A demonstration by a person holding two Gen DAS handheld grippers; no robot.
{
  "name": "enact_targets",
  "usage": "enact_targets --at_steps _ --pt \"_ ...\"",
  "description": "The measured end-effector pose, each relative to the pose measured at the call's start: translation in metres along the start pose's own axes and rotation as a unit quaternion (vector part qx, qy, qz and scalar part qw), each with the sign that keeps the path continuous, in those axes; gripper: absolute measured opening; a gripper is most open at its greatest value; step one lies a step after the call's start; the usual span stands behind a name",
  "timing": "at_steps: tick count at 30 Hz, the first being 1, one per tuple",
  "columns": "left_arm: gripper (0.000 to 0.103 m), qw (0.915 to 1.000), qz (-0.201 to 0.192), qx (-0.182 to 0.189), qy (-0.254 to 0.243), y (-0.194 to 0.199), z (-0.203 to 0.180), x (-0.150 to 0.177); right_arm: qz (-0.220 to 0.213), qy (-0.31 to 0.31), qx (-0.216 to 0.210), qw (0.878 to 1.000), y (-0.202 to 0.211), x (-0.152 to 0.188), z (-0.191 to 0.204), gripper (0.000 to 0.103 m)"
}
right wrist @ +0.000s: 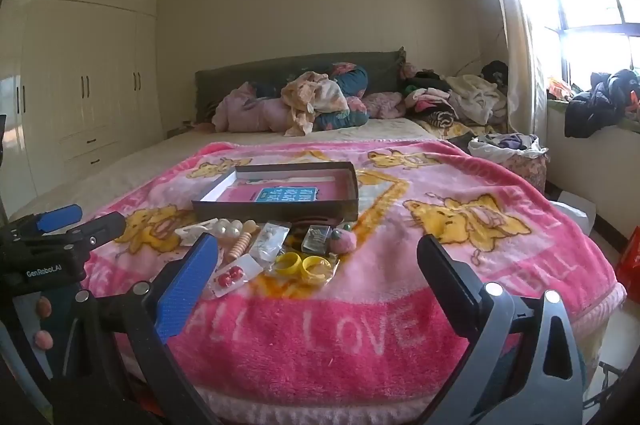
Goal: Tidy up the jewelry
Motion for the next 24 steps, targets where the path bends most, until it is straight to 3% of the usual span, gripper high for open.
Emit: enact_targets --at_steps 24 --pt "0.092 1.0000 0.000 0.001 0.001 -0.0002 0.0007 0.0000 -0.002 0.002 -0.004 1.000 0.0014 0.0016 -0.0007 0.097"
Point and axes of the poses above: each gripper's, at about its wrist camera, not at the fingertips, and y roughly against the way its jaws point, z to its left, x to its underside, the point moved 1 cm from there along -y, roughly the way its jaws point, and after that the axes turned 10 degrees about z, right-handed, at the moved point
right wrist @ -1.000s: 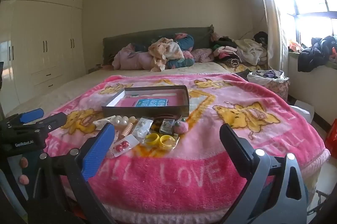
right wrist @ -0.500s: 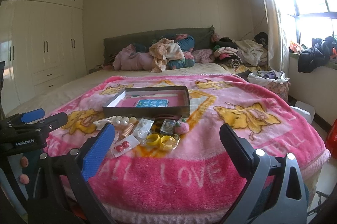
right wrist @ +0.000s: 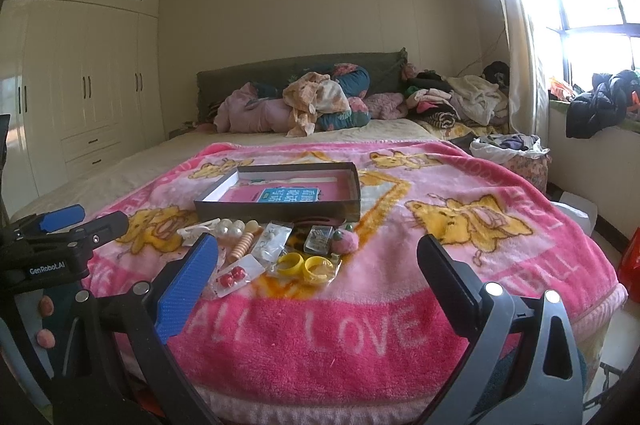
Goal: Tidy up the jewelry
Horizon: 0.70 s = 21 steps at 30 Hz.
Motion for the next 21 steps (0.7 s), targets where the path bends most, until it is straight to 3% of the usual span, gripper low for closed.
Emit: enact_targets --at_steps 21 --pt "0.092 1.0000 0.001 0.000 0.000 -0.0001 0.0007 0.0002 0.002 0.000 0.003 1.000 -0.0009 0.0022 0.0004 0.097"
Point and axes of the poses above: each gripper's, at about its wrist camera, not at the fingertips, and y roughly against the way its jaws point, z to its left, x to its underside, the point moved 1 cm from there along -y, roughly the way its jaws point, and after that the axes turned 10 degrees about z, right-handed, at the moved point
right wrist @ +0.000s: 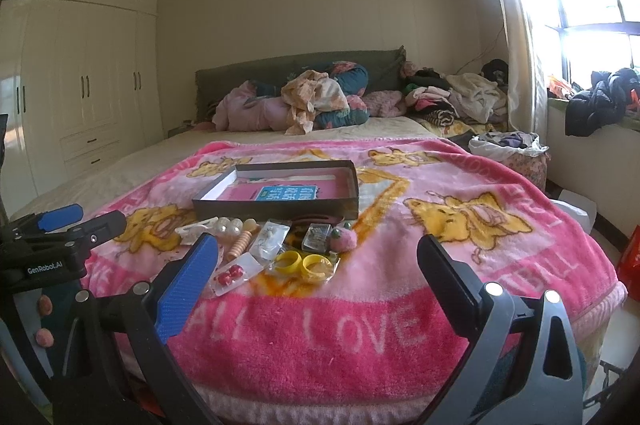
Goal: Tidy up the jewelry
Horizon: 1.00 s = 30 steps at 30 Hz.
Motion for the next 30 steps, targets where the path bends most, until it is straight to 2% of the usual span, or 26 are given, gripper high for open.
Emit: enact_targets --at_steps 11,20,30 --pt "0.092 1.0000 0.004 -0.001 0.001 -0.001 -0.001 0.001 0.002 0.002 -0.001 1.000 -0.001 0.000 -0.002 0.097" --pt "0.092 0.9999 0.013 -0.007 0.005 -0.016 0.008 0.008 0.023 -0.001 -0.005 1.000 -0.015 0.006 -0.010 0.097" --pt "0.092 0.9963 0.082 -0.001 0.025 -0.046 0.035 0.010 0.054 0.007 -0.008 0.998 -0.044 -0.007 -0.012 0.097"
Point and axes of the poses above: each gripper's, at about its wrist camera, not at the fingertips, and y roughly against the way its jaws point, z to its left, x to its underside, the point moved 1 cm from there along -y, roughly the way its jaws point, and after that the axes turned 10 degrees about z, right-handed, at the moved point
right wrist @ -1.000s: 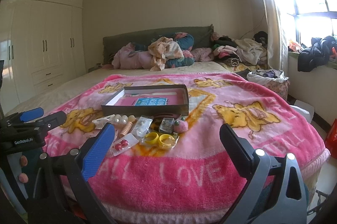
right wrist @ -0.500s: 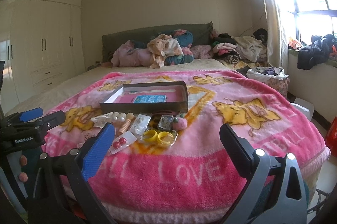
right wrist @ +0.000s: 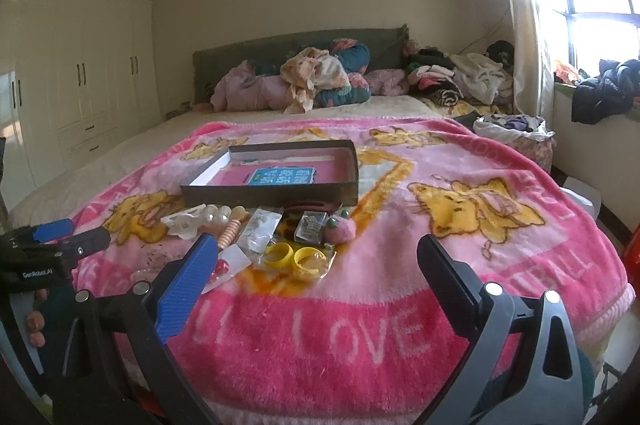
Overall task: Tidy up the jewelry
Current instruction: 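Grasp the dotted bow clip with the left tool while the right tool grasps the yellow rings bag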
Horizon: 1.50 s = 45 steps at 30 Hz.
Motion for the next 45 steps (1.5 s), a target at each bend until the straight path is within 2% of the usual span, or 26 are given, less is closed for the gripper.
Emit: enact_targets --at_steps 7,11,16,18,20,25,26,27,28,30,31,33,37,39,45 --pt "0.092 0.9983 0.037 0.033 -0.033 -0.023 -0.008 0.001 0.042 0.012 -0.008 0.999 -0.030 -0.004 -0.001 0.097" --pt "0.092 0.9952 0.064 0.042 -0.062 -0.042 -0.020 0.001 0.082 0.010 -0.016 0.996 -0.055 -0.004 -0.004 0.097" --pt "0.090 0.9906 0.102 0.055 -0.073 -0.072 -0.025 -0.002 0.146 0.010 -0.031 0.989 -0.098 0.000 -0.008 0.097" --pt "0.083 0.9873 0.123 0.070 -0.073 -0.084 -0.025 -0.002 0.169 0.012 -0.032 0.985 -0.116 0.002 -0.009 0.096" --pt "0.080 0.9848 0.136 0.077 -0.076 -0.093 -0.025 0.000 0.184 0.004 -0.036 0.982 -0.129 0.004 -0.011 0.096" --pt "0.063 0.9819 0.142 0.093 -0.085 -0.102 -0.028 -0.002 0.198 -0.014 -0.048 0.979 -0.147 0.005 -0.010 0.096" --pt "0.056 0.9815 0.138 0.097 -0.090 -0.102 -0.029 -0.003 0.199 -0.010 -0.049 0.979 -0.149 0.004 -0.008 0.096" --pt "0.046 0.9814 0.135 0.098 -0.094 -0.103 -0.029 -0.005 0.198 -0.005 -0.046 0.979 -0.152 0.003 -0.005 0.094" --pt "0.041 0.9818 0.133 0.096 -0.096 -0.104 -0.030 -0.006 0.197 -0.002 -0.044 0.979 -0.154 0.002 -0.004 0.085" --pt "0.032 0.9806 0.138 0.103 -0.093 -0.108 -0.028 -0.009 0.199 0.006 -0.042 0.979 -0.163 0.001 -0.001 0.079" --pt "0.030 0.9802 0.140 0.107 -0.091 -0.109 -0.028 -0.010 0.199 0.009 -0.039 0.979 -0.167 0.001 -0.001 0.076" --pt "0.026 0.9798 0.140 0.110 -0.091 -0.111 -0.029 -0.013 0.193 0.010 -0.039 0.980 -0.168 0.003 -0.001 0.059" --pt "0.021 0.9799 0.139 0.108 -0.094 -0.114 -0.031 -0.020 0.187 -0.006 -0.058 0.981 -0.163 0.003 -0.012 0.047" --pt "0.020 0.9803 0.137 0.109 -0.092 -0.113 -0.032 -0.025 0.185 -0.021 -0.066 0.980 -0.158 0.001 -0.020 0.034" --pt "0.019 0.9824 0.128 0.112 -0.077 -0.108 -0.028 -0.041 0.181 -0.029 -0.086 0.979 -0.144 -0.001 -0.029 0.033"
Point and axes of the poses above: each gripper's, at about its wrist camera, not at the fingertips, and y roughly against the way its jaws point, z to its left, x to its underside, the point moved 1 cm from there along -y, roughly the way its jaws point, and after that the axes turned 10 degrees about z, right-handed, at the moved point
